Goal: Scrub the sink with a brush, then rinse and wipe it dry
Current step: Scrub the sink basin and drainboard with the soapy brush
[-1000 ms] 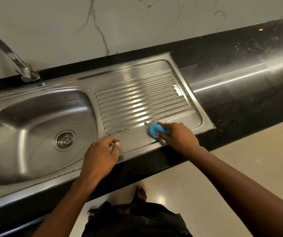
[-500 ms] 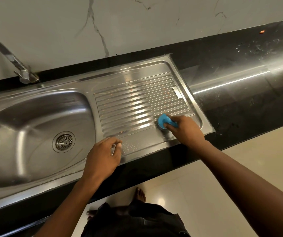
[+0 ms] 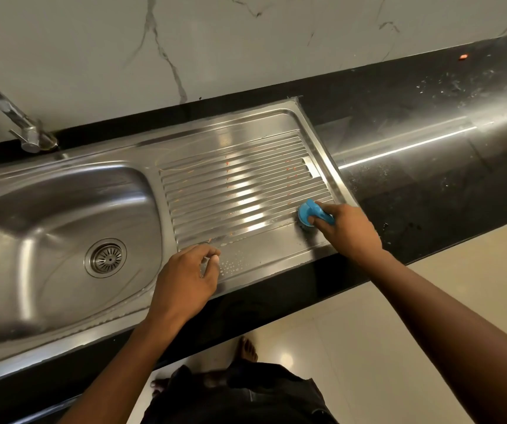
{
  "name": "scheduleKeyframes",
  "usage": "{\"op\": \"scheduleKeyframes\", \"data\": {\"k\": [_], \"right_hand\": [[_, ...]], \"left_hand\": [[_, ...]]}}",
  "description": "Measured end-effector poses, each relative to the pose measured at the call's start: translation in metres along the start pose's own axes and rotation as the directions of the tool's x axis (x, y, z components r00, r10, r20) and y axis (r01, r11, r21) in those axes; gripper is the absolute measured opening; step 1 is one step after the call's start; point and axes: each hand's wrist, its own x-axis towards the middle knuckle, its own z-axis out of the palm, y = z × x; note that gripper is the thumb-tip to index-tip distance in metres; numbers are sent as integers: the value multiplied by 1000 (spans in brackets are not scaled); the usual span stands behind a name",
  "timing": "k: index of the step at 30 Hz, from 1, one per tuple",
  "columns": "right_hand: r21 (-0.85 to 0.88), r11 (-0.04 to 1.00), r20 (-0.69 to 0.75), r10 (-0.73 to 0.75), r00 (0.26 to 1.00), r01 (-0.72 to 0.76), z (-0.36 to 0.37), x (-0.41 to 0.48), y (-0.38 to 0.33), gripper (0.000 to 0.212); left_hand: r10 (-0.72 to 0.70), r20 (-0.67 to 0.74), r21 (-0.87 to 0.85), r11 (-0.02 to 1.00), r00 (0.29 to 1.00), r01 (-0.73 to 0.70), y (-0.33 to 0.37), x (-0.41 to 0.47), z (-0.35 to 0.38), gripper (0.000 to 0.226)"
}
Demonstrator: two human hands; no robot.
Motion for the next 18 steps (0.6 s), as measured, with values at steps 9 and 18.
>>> {"op": "scheduleKeyframes", "data": {"k": [9, 18], "right_hand": [[-65, 996, 115, -56, 992, 64, 5, -26, 10, 56], [-39, 997, -19, 61, 998, -61, -20, 8, 27, 58]], "left_hand": [[1, 16, 8, 1000, 1000, -1, 2, 3, 4, 14], [4, 7, 3, 1000, 1000, -4, 5, 2, 1, 14]]}}
